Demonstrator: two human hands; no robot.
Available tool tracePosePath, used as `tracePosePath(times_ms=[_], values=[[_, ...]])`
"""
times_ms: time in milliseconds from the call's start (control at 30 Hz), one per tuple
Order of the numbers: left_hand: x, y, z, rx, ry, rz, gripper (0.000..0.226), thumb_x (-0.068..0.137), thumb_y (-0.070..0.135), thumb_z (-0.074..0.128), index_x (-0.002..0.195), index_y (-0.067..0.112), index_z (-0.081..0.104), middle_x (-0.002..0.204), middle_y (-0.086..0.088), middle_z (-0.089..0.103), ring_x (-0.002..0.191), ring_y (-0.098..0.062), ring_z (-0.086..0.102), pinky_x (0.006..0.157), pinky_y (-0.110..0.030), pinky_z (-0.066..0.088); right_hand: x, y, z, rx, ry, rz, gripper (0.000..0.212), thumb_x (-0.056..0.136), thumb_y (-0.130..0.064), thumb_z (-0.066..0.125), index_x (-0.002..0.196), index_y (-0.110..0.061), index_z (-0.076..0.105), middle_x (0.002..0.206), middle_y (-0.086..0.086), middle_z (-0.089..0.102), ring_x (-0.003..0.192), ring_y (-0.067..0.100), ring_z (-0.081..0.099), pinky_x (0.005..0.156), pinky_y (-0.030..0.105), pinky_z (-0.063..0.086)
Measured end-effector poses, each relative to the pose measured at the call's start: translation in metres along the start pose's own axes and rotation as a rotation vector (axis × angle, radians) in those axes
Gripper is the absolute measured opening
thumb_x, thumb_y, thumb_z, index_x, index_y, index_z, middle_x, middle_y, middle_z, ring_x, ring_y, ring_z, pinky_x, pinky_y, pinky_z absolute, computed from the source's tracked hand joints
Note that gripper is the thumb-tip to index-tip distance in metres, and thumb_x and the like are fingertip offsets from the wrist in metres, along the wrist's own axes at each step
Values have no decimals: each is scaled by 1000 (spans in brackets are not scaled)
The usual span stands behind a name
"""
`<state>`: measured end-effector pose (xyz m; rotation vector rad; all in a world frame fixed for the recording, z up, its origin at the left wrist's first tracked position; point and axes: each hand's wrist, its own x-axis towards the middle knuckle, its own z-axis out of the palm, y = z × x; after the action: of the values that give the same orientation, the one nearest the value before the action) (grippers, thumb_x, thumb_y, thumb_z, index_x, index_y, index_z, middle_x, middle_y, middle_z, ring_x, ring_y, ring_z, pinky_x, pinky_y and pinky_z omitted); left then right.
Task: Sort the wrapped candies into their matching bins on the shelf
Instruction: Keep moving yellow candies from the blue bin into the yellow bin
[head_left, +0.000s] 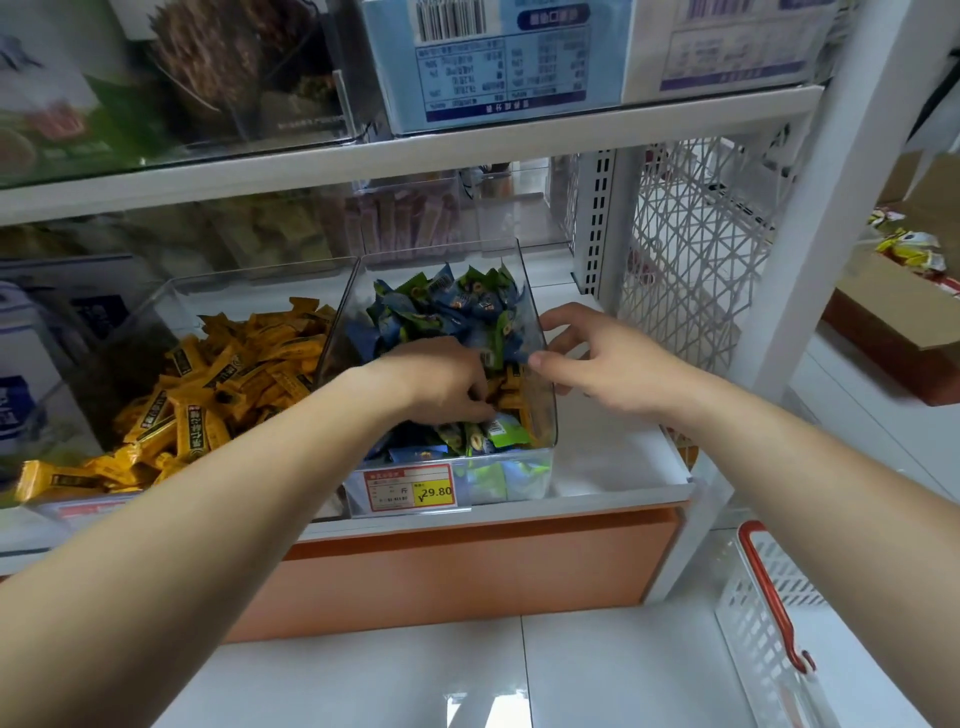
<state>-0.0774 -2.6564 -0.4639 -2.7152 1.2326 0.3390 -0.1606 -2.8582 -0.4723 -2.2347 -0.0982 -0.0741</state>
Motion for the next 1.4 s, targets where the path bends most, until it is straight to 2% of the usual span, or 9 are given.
tracePosePath(times_ms=[300, 400, 500, 600, 833, 1000, 1100, 1267, 1400], values=[[16, 13, -3, -253, 239, -125, 15, 94, 24, 59, 80, 23, 66, 72, 12, 60, 69, -9, 59, 54, -20, 40, 0, -2, 4, -40, 11, -8, 47, 91, -48, 61, 131, -27, 48, 97, -13, 64, 70, 1, 66, 57, 14, 41], [30, 21, 9, -303, 236, -223, 32, 96, 18, 54, 65, 23, 51, 69, 4, 55, 60, -10, 50, 48, -23, 31, 1, -3, 5, -33, 7, -2, 46, 92, -47, 61, 131, -26, 47, 98, -11, 63, 75, 5, 67, 62, 23, 45], [38, 23, 19, -331, 243, -215, 12, 94, 27, 57, 85, 20, 56, 86, 1, 60, 70, -16, 53, 52, -25, 32, 0, -3, 5, -6, -4, 8, 46, 92, -46, 60, 131, -26, 47, 100, -9, 62, 77, 7, 67, 62, 24, 48], [39, 20, 19, -432, 190, -163, 27, 79, 45, 73, 92, 27, 58, 91, 6, 63, 81, -16, 60, 57, -27, 40, -2, -4, 5, -4, -8, 5, 46, 93, -44, 60, 133, -25, 46, 100, -9, 63, 77, 8, 67, 58, 18, 48], [43, 18, 15, -566, -40, -55, 69, 65, 38, 90, 122, 36, 51, 118, 13, 58, 101, -9, 56, 78, -18, 46, -4, -7, 4, 17, -9, 14, 48, 94, -42, 60, 136, -23, 46, 99, -8, 63, 79, 10, 67, 64, 23, 46], [42, 22, 21, -663, -52, -9, 46, 68, 27, 87, 95, 42, 54, 98, 20, 61, 79, 15, 58, 62, -4, 41, -5, -11, 3, 2, -8, 19, 46, 94, -39, 61, 134, -20, 47, 99, -6, 64, 79, 13, 69, 63, 21, 47], [45, 26, 24, -613, -79, 5, 47, 72, 26, 82, 107, 35, 52, 104, 12, 61, 90, -1, 58, 73, -15, 46, -5, -12, 2, -2, -15, 18, 46, 94, -38, 61, 133, -20, 47, 101, -4, 65, 80, 14, 69, 61, 18, 47], [39, 29, 21, -605, -88, 20, 30, 73, 22, 81, 85, 36, 57, 71, 28, 61, 65, 15, 56, 52, -3, 36, -5, -11, 2, 15, -17, 17, 46, 94, -39, 62, 133, -21, 47, 99, -4, 65, 80, 14, 69, 60, 16, 45], [35, 29, 20, -591, -46, 10, 37, 71, 32, 82, 96, 39, 54, 83, 27, 57, 73, 7, 55, 52, -3, 35, -2, -8, 2, 14, -18, 18, 45, 92, -41, 63, 131, -24, 48, 99, -6, 65, 79, 10, 69, 61, 18, 45]])
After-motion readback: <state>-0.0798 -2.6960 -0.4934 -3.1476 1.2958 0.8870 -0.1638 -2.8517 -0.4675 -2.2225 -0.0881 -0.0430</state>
